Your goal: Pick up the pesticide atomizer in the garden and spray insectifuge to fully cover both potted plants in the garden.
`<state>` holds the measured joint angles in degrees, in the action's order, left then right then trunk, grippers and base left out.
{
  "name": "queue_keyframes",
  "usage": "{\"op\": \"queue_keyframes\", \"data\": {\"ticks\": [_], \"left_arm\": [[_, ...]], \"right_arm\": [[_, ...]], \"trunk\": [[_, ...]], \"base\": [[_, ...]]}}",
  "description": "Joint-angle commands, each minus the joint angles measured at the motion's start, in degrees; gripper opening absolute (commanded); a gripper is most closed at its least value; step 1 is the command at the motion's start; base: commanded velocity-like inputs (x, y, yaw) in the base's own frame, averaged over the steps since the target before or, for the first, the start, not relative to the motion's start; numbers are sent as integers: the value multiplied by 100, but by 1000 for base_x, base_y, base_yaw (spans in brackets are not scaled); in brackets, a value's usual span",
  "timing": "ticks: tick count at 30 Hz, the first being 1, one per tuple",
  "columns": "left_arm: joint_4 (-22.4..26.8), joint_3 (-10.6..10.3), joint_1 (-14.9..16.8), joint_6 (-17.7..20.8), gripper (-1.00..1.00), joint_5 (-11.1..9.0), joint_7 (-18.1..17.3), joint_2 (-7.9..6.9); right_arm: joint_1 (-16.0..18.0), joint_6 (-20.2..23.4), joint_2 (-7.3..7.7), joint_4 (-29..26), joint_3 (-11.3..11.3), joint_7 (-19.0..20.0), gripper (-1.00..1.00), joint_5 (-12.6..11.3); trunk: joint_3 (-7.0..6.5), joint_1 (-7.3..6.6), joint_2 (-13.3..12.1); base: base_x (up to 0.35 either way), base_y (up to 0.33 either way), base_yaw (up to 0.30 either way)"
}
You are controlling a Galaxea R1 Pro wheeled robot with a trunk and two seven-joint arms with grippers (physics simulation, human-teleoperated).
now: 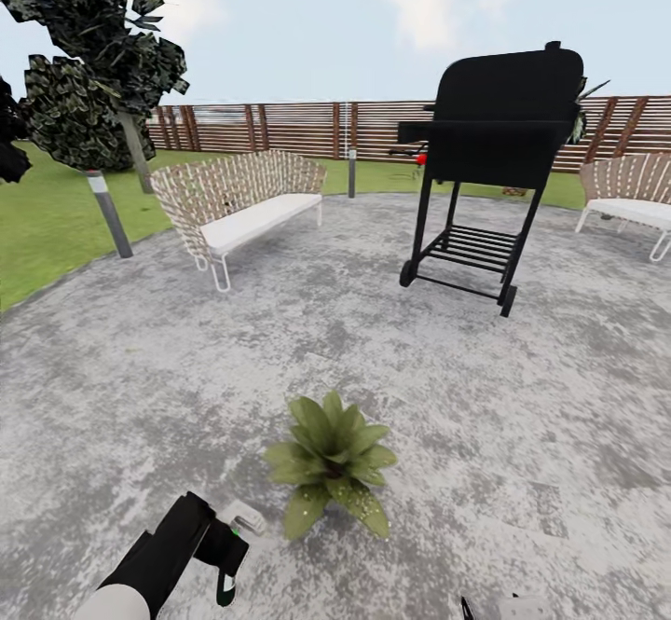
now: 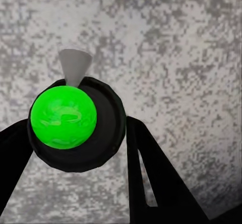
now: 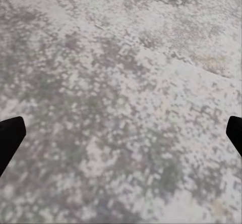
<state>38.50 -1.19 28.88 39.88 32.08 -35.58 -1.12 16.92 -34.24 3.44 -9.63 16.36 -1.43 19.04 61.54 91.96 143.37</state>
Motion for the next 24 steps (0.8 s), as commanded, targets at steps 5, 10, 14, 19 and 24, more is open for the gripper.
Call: {"op": "queue_keyframes", "data": {"ticks": [5,10,14,19,24], "left_arm": [[16,-39,2,-12,-100,53,-46,26],[61,5,36,52,-100,47,-78,-6],[64,-31,77,249,-100,36,-116,47],[50,-229,78,652,-100,30,-132,65],[-10,-451,-2,614,-100,45,-134,-65]], "right_arm": [[4,-22,-2,4,43,-15,100,57],[4,-22,-2,1,43,-15,100,56],[4,-22,-2,4,46,-15,100,56],[4,-22,-2,5,43,-20,100,56],[4,-22,-2,5,43,-16,100,64]], "trunk": [[5,-1,2],[5,-1,2],[5,-1,2],[5,-1,2],[5,-1,2]], "base": [[48,98,0],[4,7,-63],[0,0,-229],[0,0,-29],[0,0,-1]]}}
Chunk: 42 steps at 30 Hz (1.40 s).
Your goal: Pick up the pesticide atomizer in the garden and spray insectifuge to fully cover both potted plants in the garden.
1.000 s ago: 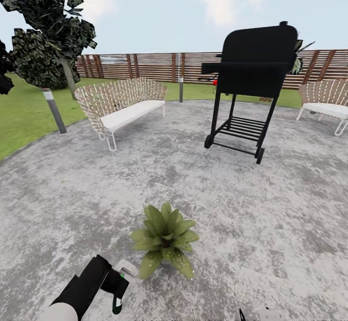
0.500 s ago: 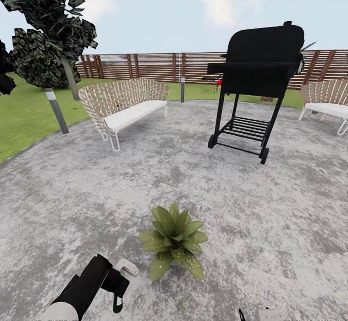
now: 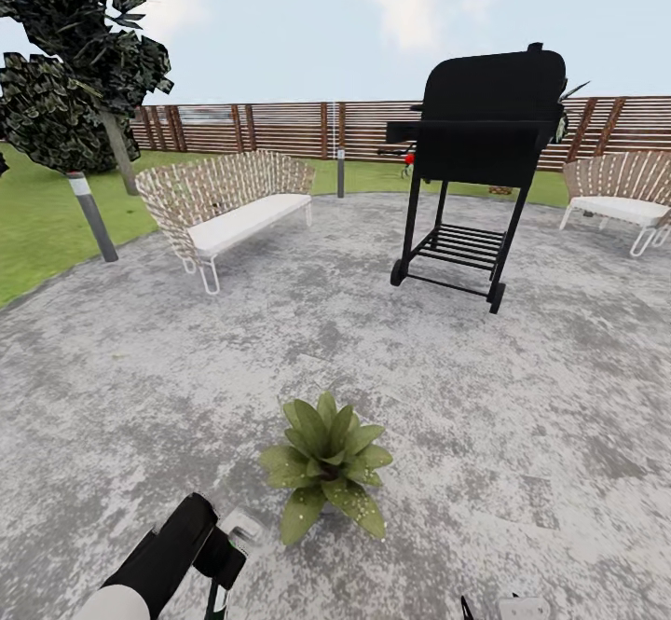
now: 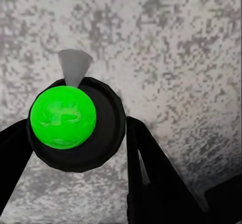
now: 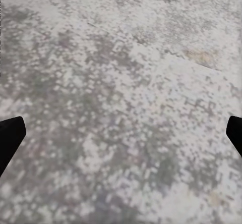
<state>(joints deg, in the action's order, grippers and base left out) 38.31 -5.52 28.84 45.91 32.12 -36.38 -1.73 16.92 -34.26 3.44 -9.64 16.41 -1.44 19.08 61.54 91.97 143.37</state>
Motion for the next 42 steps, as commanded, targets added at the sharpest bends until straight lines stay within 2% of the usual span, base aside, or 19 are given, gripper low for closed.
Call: {"op": "queue_keyframes", "data": {"ticks": [1,6,12,13,17,21,22,23,28,32,35,40,42], "left_arm": [[-17,-32,-17,4,-100,36,-53,-41],[-9,-25,21,42,-100,21,-61,-18],[18,-21,121,84,-100,15,-55,238],[3,-34,118,81,-100,18,-59,241],[-52,-43,41,45,-100,31,-68,169],[-84,-70,-9,5,-100,32,-74,-4],[-216,-91,-21,-9,-100,31,-78,-96],[-273,-95,-25,-14,-100,28,-79,-115],[-274,-84,41,6,-100,12,-137,-93],[-141,-90,222,70,-100,23,-514,31],[-77,-201,358,89,-100,37,-621,60],[-139,-281,314,71,-100,53,-629,-68],[-159,-294,269,29,-100,85,-627,-216]], "right_arm": [[4,-20,-1,6,37,-17,100,60],[4,-20,-1,6,37,-16,100,61],[4,-20,-1,12,29,-14,100,61],[4,-20,-1,13,29,-14,100,61],[4,-20,-1,15,29,-14,100,61],[4,-20,-1,15,29,-14,100,61],[4,-20,-1,15,29,-14,100,62],[4,-20,-1,15,29,-14,100,63],[4,-20,-1,15,29,-14,100,61],[4,-20,-1,15,36,-14,100,61],[4,-20,-1,15,37,-14,100,61],[4,-20,-1,15,37,-14,100,66],[4,-20,-1,15,37,-14,100,66]], "trunk": [[5,-1,2],[5,-1,2],[5,-1,2],[5,-1,2],[5,-1,2],[5,-1,2],[5,-1,2],[5,-1,2],[5,-1,2],[5,-1,2],[5,-1,2],[5,-1,2],[5,-1,2]], "base": [[0,0,0],[0,0,0],[0,0,0],[0,0,0],[0,0,0],[0,0,0],[0,0,0],[0,0,0],[0,0,0],[0,0,0],[0,0,0],[0,0,0],[0,0,0]]}}
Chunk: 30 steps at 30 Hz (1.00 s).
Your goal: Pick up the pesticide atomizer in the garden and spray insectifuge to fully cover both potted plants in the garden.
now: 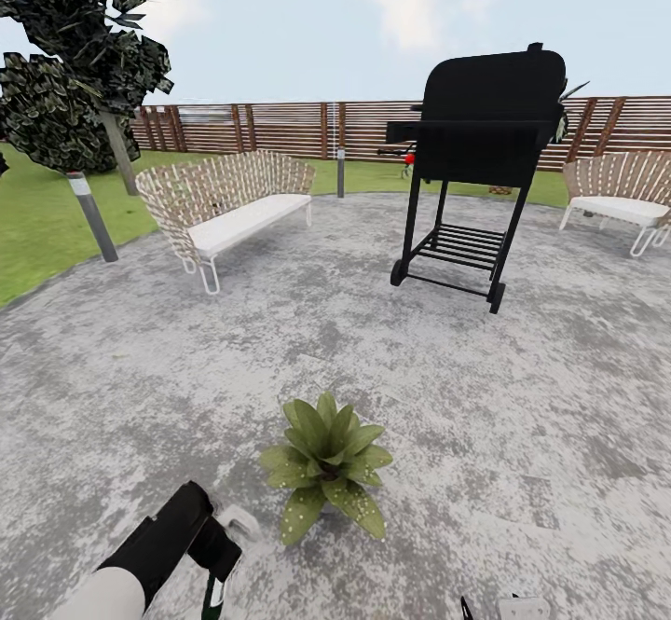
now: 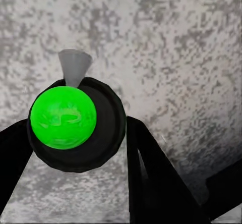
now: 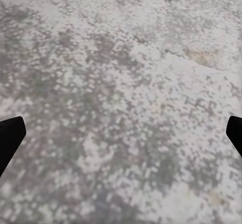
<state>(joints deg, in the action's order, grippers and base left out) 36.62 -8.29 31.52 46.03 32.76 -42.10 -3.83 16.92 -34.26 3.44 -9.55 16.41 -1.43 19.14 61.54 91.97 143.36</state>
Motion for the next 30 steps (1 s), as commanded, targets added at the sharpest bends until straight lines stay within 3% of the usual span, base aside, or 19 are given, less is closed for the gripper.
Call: {"op": "queue_keyframes", "data": {"ticks": [1,6,9,12,16,22,30], "left_arm": [[6,-16,-60,0,-100,88,-59,-66],[73,16,-129,10,-100,207,-78,-78],[122,21,-37,76,-100,204,-79,318],[111,18,70,81,-100,214,-79,417],[58,18,27,43,-100,227,-80,320],[19,36,-54,-11,-100,208,-96,-58],[105,71,38,71,-100,211,-71,-87]], "right_arm": [[4,-20,-1,6,38,-15,100,61],[4,-20,-1,6,33,-15,100,64],[4,-20,-1,6,34,-15,100,64],[4,-20,-1,6,35,-15,100,60],[4,-20,-1,4,35,-15,100,59],[4,-20,-1,-3,38,-15,100,55],[4,-20,-1,-3,36,-15,100,55]], "trunk": [[5,-1,2],[5,-1,2],[5,-1,2],[5,-1,2],[5,-1,2],[5,-1,2],[5,-1,2]], "base": [[0,0,0],[0,0,0],[0,0,0],[0,0,0],[0,0,0],[0,0,0],[0,222,-166]]}}
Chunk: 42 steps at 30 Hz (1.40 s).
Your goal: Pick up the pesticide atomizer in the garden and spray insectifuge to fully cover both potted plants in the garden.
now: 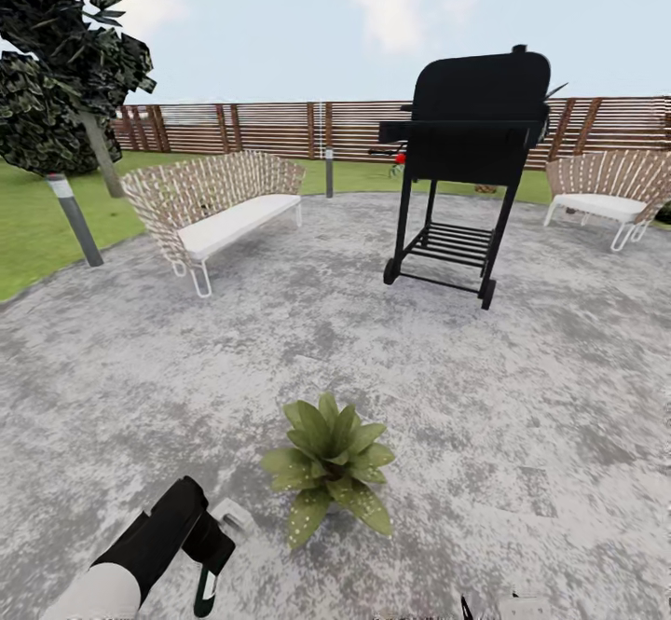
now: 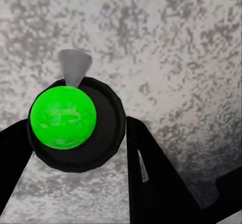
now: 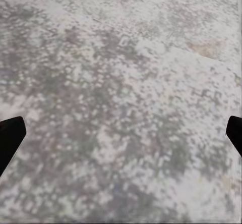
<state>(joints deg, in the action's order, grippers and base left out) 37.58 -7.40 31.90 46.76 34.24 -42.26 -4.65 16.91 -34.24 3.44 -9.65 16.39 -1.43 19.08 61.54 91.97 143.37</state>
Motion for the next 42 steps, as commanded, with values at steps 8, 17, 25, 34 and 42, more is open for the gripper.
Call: {"op": "queue_keyframes", "data": {"ticks": [8,17,25,34,42], "left_arm": [[5,-64,1,0,-100,83,-62,28],[31,-69,88,-5,-100,75,-71,5],[22,-126,990,7,-100,514,-824,-2],[30,-209,1044,-3,-100,1587,-1920,61],[30,-184,1080,39,-100,1612,-1926,76]], "right_arm": [[5,-22,-1,7,39,-21,100,60],[5,-22,-1,5,39,-24,100,54],[5,-22,-1,7,41,-21,100,60],[5,-22,-1,-1,48,-24,100,52],[5,-22,-1,5,48,-24,100,52]], "trunk": [[5,-1,2],[5,-1,2],[5,-1,2],[5,-1,2],[5,-1,2]], "base": [[-57,306,-292],[-9,217,-255],[0,4,-14],[-13,14,-2],[-59,272,-255]]}}
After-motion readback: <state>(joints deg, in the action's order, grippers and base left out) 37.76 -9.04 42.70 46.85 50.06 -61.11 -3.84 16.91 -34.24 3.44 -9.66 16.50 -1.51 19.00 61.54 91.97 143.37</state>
